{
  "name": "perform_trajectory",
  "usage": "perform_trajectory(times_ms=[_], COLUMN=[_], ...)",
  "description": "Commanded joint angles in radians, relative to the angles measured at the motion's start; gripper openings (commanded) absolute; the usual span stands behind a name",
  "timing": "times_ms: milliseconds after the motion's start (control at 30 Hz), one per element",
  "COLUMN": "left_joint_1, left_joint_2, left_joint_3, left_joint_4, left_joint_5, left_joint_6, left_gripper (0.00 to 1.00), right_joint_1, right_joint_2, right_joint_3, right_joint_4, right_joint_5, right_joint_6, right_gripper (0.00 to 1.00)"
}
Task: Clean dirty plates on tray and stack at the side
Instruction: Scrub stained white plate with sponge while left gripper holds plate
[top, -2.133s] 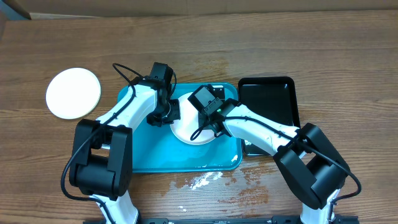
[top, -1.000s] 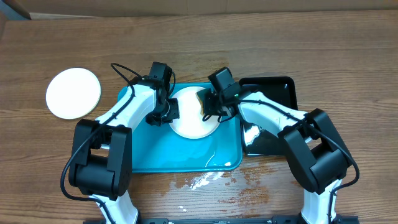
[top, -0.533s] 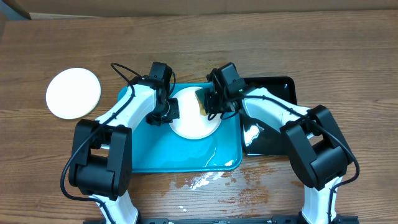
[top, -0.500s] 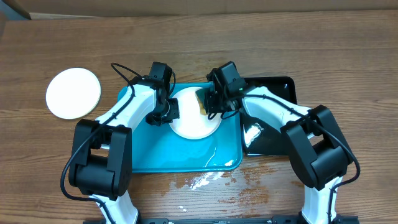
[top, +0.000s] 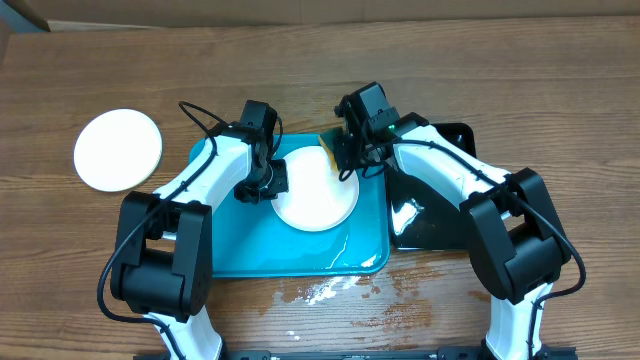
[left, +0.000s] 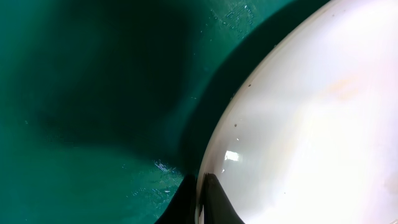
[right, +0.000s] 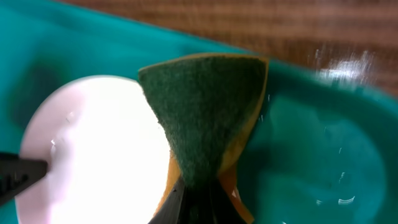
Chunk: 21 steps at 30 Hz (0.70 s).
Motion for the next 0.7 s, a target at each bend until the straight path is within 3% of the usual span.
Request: perform_trajectory(times_ms=[0, 300, 500, 667], left_joint_1=[-0.007, -0.007, -0.008, -0.007], left_joint_2=[0.013, 0.013, 0.013, 0.013], left_joint_3=[-0.012, -0.012, -0.012, -0.012], left_joint_4=[-0.008, -0.006, -0.004, -0.005], left_joint_5=[-0.037, -0.036, -0.036, -0.036], left_joint_6=[0.026, 0.018, 0.018, 0.019], left_gripper=[0.04, 0.04, 0.04, 0.04], right_joint_1=[-0.006, 0.018, 0.043, 0.046], right_joint_2=[-0.011, -0.010, -0.006, 0.026], right_joint_3=[-0.010, -0.011, -0.079, -0.146], right_joint_4=[-0.011, -0.055, -0.027, 0.074], right_joint_5=[-0.061, -0.187, -0.033, -0.029], right_joint_6=[-0.022, -0.055, -0.077, -0.044], right_gripper=[0.04, 0.04, 0.04, 0.04])
